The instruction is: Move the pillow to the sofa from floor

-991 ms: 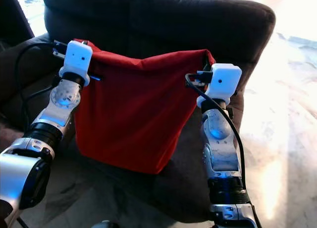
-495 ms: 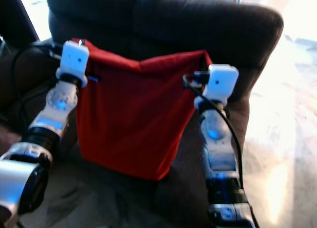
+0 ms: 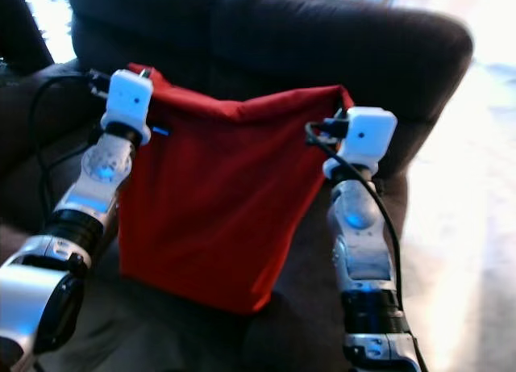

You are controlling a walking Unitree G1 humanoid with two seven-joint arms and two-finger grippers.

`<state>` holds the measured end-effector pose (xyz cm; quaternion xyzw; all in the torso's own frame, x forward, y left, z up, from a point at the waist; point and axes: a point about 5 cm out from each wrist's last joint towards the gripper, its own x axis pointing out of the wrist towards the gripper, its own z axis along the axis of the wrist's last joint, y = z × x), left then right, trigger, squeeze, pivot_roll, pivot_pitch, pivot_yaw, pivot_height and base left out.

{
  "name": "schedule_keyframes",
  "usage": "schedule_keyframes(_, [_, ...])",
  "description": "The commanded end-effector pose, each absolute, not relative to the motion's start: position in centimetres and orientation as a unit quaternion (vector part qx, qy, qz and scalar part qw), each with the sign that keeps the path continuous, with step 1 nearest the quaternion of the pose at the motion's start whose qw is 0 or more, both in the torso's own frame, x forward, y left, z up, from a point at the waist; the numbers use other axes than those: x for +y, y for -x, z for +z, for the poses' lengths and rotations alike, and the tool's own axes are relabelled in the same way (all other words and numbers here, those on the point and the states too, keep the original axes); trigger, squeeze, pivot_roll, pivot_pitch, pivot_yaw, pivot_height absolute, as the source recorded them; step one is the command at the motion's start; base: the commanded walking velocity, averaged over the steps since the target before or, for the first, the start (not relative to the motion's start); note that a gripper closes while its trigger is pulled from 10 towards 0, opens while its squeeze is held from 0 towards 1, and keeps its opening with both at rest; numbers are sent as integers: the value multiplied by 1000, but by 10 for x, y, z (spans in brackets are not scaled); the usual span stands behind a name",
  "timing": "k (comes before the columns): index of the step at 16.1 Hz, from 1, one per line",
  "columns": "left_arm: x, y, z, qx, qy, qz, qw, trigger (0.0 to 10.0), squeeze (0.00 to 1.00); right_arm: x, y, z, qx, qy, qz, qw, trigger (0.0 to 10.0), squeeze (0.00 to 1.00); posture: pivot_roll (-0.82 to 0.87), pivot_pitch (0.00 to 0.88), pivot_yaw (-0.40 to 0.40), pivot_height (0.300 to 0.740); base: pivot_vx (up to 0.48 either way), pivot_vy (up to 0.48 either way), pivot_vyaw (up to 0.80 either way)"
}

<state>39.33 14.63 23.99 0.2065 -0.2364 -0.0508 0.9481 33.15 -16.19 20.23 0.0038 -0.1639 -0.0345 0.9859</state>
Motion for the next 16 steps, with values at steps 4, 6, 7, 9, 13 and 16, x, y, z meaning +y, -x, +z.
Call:
schedule_keyframes(4, [140,-398,236,-199,-187,-96,957,10000,0,-154,-333,204,-165,-8,-30,986,10000,0,27,34,-24,740,247,0,0])
schedule_keyframes(6, [137,-399,213,-139,-136,-128,973,10000,0,-162,-337,189,-120,2,-62,991,10000,0,24,35,-23,740,0,0,0])
schedule_keyframes(7, [138,-400,208,-125,-128,-125,976,10000,0,-166,-339,184,-103,-3,-75,992,10000,0,22,38,-22,740,0,0,0])
schedule_keyframes(9, [146,-401,205,-113,-129,-98,980,10000,0,-171,-340,179,-89,-2,-88,992,10000,0,24,40,-25,740,0,0,0])
schedule_keyframes(13, [159,-403,205,-99,-170,-53,979,10000,0,-169,-341,176,-81,-1,-85,993,10000,0,28,42,-29,740,0,0,0])
schedule_keyframes(16, [160,-403,205,-101,-171,-51,979,10000,537,-170,-342,176,-79,-1,-88,993,10000,0,31,41,-31,740,0,0,0])
